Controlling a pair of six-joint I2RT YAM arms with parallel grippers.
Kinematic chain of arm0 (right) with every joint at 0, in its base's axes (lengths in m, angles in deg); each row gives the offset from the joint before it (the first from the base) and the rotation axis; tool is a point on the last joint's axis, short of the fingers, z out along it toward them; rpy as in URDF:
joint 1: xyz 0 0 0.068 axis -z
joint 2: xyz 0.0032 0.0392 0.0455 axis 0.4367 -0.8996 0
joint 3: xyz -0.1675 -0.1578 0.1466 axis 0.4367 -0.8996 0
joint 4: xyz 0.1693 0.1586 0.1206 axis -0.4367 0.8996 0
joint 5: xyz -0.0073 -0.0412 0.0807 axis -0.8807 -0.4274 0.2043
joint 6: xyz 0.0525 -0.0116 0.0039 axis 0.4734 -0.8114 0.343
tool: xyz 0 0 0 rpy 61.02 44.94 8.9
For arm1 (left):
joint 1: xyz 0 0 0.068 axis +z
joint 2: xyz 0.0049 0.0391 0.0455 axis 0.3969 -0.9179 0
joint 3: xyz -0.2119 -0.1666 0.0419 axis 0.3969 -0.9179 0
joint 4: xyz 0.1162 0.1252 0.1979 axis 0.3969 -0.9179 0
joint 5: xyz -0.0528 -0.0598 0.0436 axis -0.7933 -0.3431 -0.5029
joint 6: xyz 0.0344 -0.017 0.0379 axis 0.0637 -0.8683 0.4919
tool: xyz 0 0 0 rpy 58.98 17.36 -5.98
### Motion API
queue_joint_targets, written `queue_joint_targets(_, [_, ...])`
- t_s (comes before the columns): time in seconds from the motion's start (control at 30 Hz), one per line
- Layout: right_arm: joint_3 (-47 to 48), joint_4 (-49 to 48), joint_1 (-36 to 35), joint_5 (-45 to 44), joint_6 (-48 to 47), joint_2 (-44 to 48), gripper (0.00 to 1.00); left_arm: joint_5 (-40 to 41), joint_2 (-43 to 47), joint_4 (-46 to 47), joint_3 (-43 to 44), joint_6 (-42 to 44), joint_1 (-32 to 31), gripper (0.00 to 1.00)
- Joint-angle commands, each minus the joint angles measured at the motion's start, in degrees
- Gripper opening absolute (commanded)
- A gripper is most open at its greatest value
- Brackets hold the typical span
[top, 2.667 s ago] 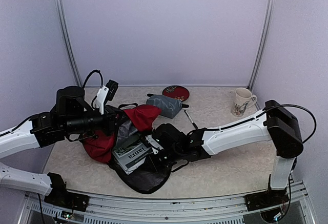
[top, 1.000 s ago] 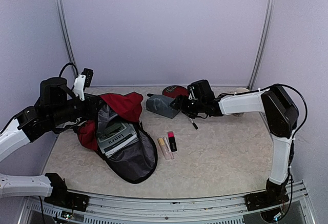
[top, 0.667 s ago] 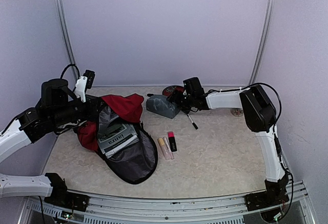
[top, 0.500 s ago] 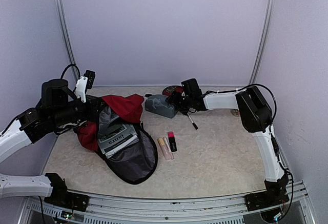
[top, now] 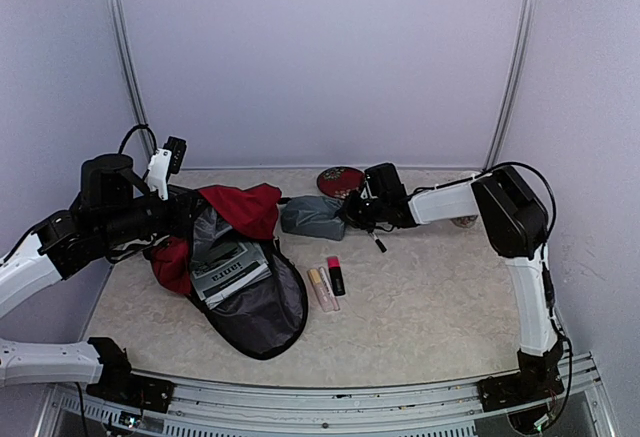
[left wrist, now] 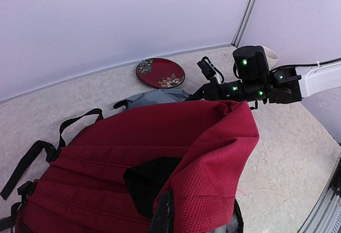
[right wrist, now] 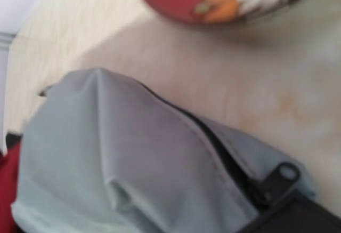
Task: Pack the student bag
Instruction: Pick up the pencil case from the center of the board, then place the pencil case at the center of the board.
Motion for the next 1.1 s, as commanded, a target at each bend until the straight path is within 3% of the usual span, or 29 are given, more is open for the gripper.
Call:
queue_joint_targets(0.0, [-3.3, 0.9, -1.5, 2.2, -7.5, 13.0, 0.0, -0.2, 0.8, 2.0, -0.2, 0.4, 0.7, 0.0])
queue_joint_targets(0.2, [-14.8, 5.0, -1.9, 2.1, -13.6, 32.0, 0.0, -0.4, 1.2, 2.0, -0.1, 0.3, 0.7, 0.0])
queue_joint_targets(0.3, [-20.3, 11.5, -1.4, 2.7, -16.7, 42.1, 0.0, -0.3, 1.5, 1.8, 0.0, 0.4, 0.7, 0.0])
queue_joint_targets(0.53, [-27.2, 34.1, -0.6, 14.6, -24.8, 59.0, 0.0, -1.3, 1.1, 2.4, 0.1, 0.4, 0.6, 0.0])
queue_joint_targets(0.77, [-40.8, 42.9, 0.0, 15.9, -20.4, 70.8, 0.01, -1.6, 1.0, 3.2, 0.3, 0.1, 0.6, 0.0])
queue_joint_targets(0.8, [-42.5, 43.8, 0.1, 14.9, -19.4, 72.5, 0.21, -1.4, 1.2, 2.9, 0.4, 0.2, 0.6, 0.0])
queue_joint_targets(0.87, [-43.0, 50.0, 0.1, 7.7, -18.7, 74.1, 0.82, -0.8, 1.8, 2.3, 0.5, 0.6, 0.6, 0.0])
queue_joint_targets(0.9, [-41.9, 54.5, 0.1, 2.9, -18.8, 73.9, 0.98, -0.6, 2.0, 2.0, 0.6, 0.8, 0.6, 0.0])
queue_joint_targets(1.0, [-35.3, 64.8, 0.1, -8.6, -20.2, 70.8, 1.0, -0.1, 2.3, 1.4, 0.9, 1.4, 0.7, 0.0])
queue_joint_targets(1.07, [-30.5, 65.5, -0.1, -10.2, -24.1, 67.8, 1.0, -0.3, 2.2, 1.4, 1.2, 1.5, 0.6, 0.0])
